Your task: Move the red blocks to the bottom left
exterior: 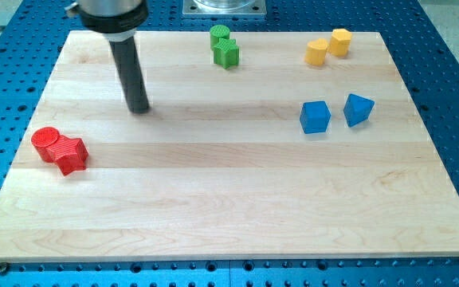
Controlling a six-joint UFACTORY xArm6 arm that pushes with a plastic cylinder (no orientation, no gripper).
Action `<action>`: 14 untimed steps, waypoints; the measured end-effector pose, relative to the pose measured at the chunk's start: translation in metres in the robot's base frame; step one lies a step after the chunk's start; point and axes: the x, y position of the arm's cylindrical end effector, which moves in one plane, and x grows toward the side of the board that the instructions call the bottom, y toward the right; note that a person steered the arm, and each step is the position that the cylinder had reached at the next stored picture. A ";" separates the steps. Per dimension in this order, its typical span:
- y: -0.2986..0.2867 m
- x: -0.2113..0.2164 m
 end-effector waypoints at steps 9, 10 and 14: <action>-0.065 0.053; -0.094 0.050; -0.113 0.092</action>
